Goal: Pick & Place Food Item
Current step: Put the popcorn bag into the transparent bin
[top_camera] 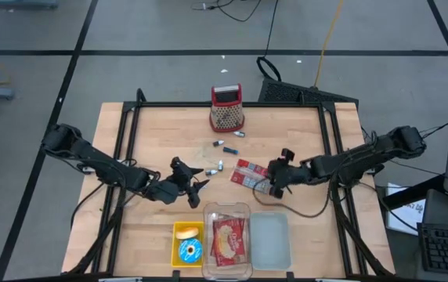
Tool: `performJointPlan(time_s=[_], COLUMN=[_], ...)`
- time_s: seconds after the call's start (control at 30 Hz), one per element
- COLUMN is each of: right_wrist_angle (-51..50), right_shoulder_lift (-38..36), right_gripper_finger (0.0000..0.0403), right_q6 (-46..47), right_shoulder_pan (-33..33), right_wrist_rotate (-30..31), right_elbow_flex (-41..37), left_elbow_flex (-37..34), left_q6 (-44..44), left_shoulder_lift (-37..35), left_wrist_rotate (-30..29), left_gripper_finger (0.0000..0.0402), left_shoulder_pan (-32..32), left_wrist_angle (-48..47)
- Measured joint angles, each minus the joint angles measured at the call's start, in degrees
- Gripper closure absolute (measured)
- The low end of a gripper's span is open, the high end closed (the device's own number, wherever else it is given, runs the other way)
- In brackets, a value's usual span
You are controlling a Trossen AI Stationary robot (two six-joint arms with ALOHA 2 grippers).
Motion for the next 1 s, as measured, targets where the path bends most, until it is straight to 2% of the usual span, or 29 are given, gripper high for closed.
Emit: performJointPlan(time_s=[0.23,0.57,0.83,1.0], right_wrist_angle=[14.0,38.0,42.4,44.6], right_shoulder_lift=[-6.5,-7.3,-6.5,-3.0], right_gripper_finger=[0.0238,0.0238,0.0238,0.0226], right_q6=[-3.6,-7.1,-5.8,-4.6], right_shoulder_pan=[-4.9,-7.7,-7.8,-7.8], right_wrist_rotate=[-9.0,-9.3,-9.4,-9.9], right_elbow_flex=[-12.4,-28.7,-30.7,-30.7], left_elbow_flex=[0.0,0.0,0.0,0.0], left_q6=[-1.7,-3.3,-3.2,-3.1], left_shoulder_lift=[3.0,3.9,3.9,3.9], left_wrist_rotate=[0.0,0.1,0.2,1.4], left_gripper_finger=[0.0188,0.0188,0.0188,0.0188], left_shoulder_pan=[0.0,0.4,0.9,2.1], left_wrist_angle=[0.4,0.6,1.3,2.3])
